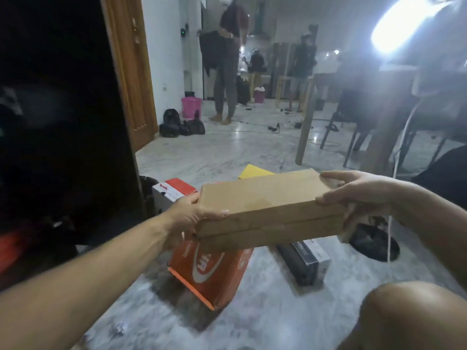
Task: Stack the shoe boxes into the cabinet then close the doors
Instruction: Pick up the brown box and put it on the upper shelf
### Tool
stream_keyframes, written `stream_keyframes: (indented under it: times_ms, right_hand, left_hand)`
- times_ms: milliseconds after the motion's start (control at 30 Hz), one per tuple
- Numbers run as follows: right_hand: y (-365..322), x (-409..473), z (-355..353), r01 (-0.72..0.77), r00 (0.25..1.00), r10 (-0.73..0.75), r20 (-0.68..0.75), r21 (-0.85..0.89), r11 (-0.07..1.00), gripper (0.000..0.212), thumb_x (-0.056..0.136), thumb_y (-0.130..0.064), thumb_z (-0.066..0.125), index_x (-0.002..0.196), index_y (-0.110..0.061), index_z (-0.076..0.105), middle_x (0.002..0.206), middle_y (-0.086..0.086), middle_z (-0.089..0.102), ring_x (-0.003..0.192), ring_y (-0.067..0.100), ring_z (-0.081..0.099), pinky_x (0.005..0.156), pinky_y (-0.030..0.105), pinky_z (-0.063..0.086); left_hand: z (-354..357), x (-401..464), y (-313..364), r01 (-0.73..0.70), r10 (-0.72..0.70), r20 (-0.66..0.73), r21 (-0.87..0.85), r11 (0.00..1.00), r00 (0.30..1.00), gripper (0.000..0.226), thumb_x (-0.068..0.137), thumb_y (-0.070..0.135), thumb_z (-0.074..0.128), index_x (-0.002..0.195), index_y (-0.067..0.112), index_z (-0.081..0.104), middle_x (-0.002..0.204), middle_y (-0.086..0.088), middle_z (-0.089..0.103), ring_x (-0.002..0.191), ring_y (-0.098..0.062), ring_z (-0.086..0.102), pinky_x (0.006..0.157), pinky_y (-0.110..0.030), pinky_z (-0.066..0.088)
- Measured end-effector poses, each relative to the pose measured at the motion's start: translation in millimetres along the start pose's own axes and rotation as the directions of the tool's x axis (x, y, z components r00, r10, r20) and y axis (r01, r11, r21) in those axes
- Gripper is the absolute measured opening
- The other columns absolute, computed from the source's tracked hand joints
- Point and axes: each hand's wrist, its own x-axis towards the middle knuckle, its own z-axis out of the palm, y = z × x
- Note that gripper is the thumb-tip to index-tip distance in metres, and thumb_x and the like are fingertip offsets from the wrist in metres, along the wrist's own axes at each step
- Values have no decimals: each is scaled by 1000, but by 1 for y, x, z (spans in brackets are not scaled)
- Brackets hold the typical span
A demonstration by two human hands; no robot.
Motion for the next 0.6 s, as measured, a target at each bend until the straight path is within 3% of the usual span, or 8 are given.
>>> stream_keyframes:
  times_ms: [100,200,267,367,467,600]
  right_hand:
    - [-40,5,27,119,992,-117,43,-30,992,97,47,-17,95,132,-30,51,115,15,66,96,34,71,71,64,55]
    - [-75,18,57,216,974,-210,80,-70,974,111,38,-24,96,138,-30,47,116,13,65,96,33,71,71,62,57]
    - [-95,28,78,271,959,-261,108,-83,959,120,39,-26,99,144,-29,41,116,12,66,97,32,70,70,60,58]
    - [-123,41,111,327,937,-316,150,-54,943,120,41,-25,99,145,-25,39,113,14,66,95,32,69,65,54,59]
    - [-147,58,140,381,908,-374,190,0,925,117,35,-30,97,140,-26,46,111,15,67,93,32,70,66,56,59]
    - [-181,75,181,466,854,-470,223,72,882,111,35,-36,98,135,-25,50,109,14,67,90,32,71,62,51,60]
  left_hand:
    - [-35,-14,19,-58,61,-98,34,998,993,61,53,11,89,110,11,68,98,-7,75,87,-23,70,69,-33,56]
    - [-69,-33,33,-91,99,-223,48,995,970,40,65,2,84,96,16,64,93,-4,73,81,-20,67,63,-27,52]
    - [-92,-44,41,-92,104,-307,52,994,946,41,66,1,83,87,22,56,96,-5,70,85,-24,65,68,-32,50]
    - [-128,-59,58,-69,113,-370,131,989,922,73,41,19,94,104,20,56,104,-7,69,92,-25,64,69,-34,51]
    - [-167,-71,77,-41,151,-485,231,972,861,107,19,36,92,118,15,56,114,-5,66,108,-27,60,74,-35,48]
    - [-215,-91,106,-17,184,-571,285,958,800,86,48,25,95,122,11,54,119,-5,61,112,-23,52,84,-36,40]
